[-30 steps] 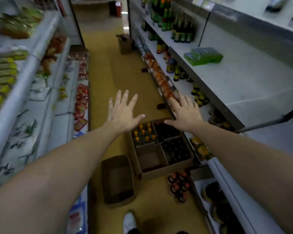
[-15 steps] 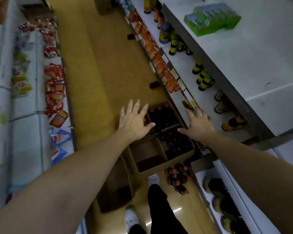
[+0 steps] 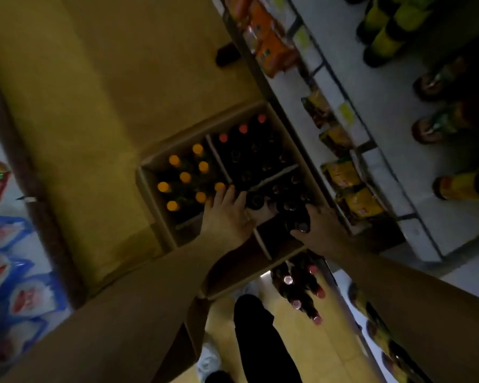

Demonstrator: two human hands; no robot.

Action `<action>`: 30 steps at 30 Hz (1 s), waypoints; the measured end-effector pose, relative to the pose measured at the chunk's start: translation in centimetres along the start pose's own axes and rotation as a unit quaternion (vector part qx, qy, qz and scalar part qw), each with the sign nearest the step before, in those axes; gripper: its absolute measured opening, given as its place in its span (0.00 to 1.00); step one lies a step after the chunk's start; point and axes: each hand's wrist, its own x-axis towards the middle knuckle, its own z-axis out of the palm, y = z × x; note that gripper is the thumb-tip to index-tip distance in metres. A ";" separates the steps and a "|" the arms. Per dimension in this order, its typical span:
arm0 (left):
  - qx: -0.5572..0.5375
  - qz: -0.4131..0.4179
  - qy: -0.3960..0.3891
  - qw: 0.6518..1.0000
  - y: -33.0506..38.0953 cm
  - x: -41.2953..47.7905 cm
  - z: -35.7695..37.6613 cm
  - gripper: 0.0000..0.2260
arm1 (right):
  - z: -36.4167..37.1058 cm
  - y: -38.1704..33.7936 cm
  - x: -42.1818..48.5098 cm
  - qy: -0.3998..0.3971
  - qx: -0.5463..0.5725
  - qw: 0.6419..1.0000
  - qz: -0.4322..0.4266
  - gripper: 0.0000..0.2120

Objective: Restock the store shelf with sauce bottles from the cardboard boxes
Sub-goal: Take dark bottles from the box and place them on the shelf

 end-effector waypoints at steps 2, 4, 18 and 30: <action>-0.014 0.009 -0.006 1.000 -0.2 3.5 3.4 0.34 | 2.5 1.3 3.5 -0.017 0.017 1.000 0.016 0.43; -0.028 0.013 0.001 1.000 -0.2 6.5 6.6 0.30 | 4.8 2.4 6.3 -0.029 0.034 0.999 0.026 0.41; -0.094 -0.067 0.065 0.991 -0.7 15.6 15.2 0.24 | 13.8 4.7 13.9 0.125 0.176 0.972 0.093 0.22; -0.143 -0.128 0.069 0.979 0.5 16.4 15.6 0.29 | 16.2 1.6 14.9 0.307 0.449 0.806 0.235 0.20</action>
